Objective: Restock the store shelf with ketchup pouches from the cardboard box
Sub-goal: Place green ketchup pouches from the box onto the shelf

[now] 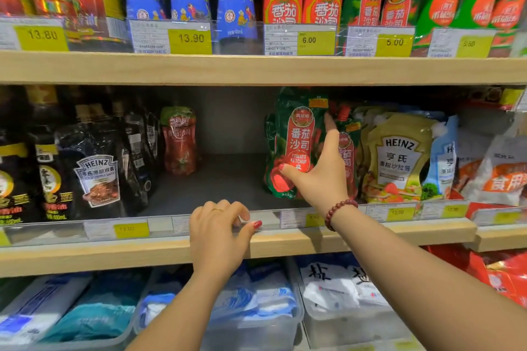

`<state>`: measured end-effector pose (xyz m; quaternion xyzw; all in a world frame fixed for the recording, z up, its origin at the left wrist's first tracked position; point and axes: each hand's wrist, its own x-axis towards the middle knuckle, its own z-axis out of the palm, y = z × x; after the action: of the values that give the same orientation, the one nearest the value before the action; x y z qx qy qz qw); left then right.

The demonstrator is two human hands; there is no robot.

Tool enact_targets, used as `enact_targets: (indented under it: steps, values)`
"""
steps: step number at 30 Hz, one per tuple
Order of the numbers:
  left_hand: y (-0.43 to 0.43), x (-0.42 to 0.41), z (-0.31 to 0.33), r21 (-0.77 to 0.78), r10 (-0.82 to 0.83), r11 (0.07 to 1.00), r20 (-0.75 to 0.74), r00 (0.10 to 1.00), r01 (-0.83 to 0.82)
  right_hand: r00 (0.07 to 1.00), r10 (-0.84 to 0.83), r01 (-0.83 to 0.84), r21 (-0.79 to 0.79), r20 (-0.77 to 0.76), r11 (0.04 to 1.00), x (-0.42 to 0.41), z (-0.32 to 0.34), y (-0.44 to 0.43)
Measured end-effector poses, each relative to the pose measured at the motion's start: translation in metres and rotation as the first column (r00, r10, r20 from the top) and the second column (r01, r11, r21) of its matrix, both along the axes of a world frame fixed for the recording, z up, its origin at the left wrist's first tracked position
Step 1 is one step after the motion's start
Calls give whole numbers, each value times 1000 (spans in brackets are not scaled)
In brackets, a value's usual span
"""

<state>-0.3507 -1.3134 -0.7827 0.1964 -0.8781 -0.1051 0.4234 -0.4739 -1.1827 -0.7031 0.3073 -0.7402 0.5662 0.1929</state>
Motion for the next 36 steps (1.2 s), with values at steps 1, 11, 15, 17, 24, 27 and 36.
enact_targets:
  steps: [1, 11, 15, 17, 24, 27, 36]
  values:
    - [0, 0, 0, 1, 3, 1000, 3, 1000, -3, 1000, 5, -5, 40, 1, 999, -3, -1, -2]
    - [2, 1, 1, 7, 12, 1000, 1, 1000, -12, 995, -104, 85, 489, 12, 868, -9, -15, -12]
    - [4, 3, 1, 14, 18, 1000, 12, 1000, -18, 956, -248, 289, 626, -154, 724, 2, -11, -10]
    - [5, 3, 1, 17, 20, 1000, 12, 1000, -20, 951, -271, 304, 639, -151, 707, 6, -11, -14]
    - [7, 3, 2, 8, 22, 1000, 6, 1000, -22, 967, -221, 252, 615, -127, 747, -3, -13, -32]
    - [7, 3, 1, 7, 22, 1000, -9, 1000, -22, 973, -217, 216, 601, -72, 769, -9, -12, -39]
    - [6, 3, -1, 4, 11, 1000, -33, 999, -11, 959, -284, 232, 655, -28, 719, -32, -9, -56]
